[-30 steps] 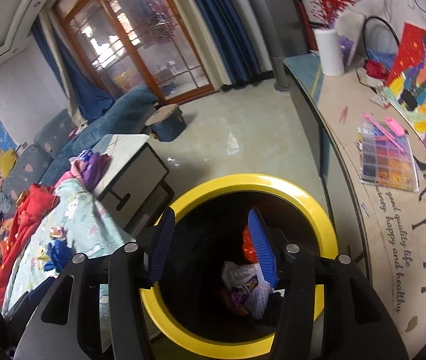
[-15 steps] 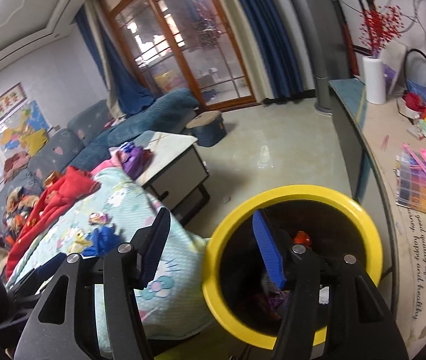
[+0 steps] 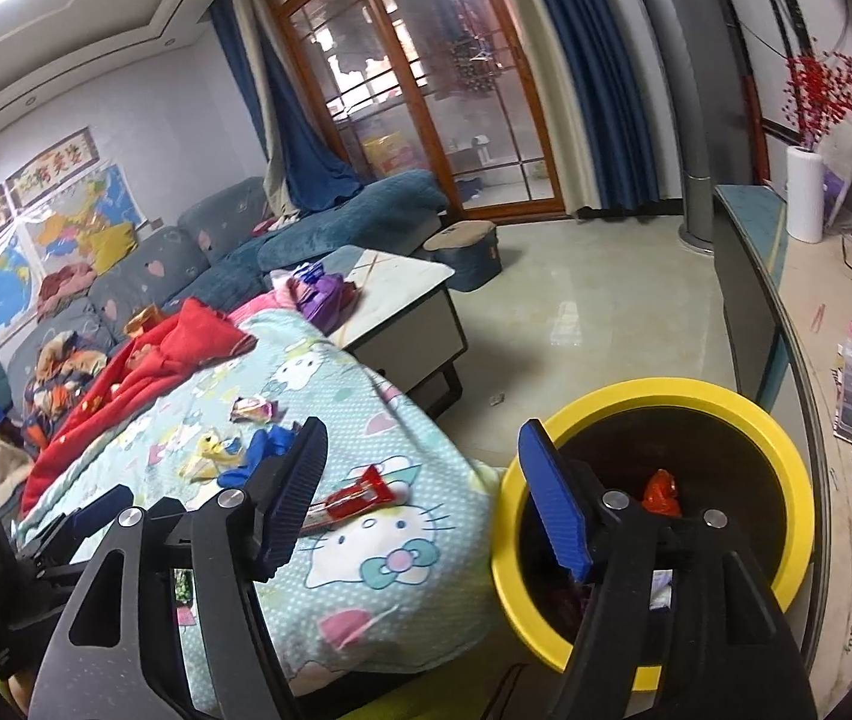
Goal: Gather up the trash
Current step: 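Move both open tools back over the green snack packet and red wrapper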
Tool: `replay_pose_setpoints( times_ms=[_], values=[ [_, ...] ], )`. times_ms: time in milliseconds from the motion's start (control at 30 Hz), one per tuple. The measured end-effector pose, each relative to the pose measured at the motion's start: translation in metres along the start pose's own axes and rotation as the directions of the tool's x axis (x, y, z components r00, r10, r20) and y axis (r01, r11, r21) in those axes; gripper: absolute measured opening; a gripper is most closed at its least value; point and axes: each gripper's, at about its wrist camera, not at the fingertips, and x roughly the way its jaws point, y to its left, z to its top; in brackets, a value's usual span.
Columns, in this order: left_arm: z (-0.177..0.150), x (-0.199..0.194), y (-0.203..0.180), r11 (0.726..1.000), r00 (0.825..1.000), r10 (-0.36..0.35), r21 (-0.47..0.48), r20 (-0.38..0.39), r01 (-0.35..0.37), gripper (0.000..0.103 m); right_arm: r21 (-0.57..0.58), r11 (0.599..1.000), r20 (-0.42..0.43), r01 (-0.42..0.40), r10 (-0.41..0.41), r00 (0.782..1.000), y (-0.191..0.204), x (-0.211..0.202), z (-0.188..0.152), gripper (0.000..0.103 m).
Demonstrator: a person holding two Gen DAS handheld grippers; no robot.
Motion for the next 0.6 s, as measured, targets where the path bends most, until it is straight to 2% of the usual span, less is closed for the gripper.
replay_pose_setpoints(
  times_ms=[333, 600],
  values=[
    [-0.006, -0.002, 0.045, 0.994, 0.996, 0.085, -0.062, -0.035, -0.087, 0.092, -0.092, 0.996, -0.066, -0.016, 0.01, 0.998, 0.038, 0.032, -0.011, 0.068],
    [-0.017, 0.011, 0.073, 0.985, 0.983, 0.134, -0.095, -0.127, -0.146, 0.092, -0.131, 0.991, -0.153, 0.006, -0.026, 0.988, 0.056, 0.073, -0.019, 0.068]
  ],
)
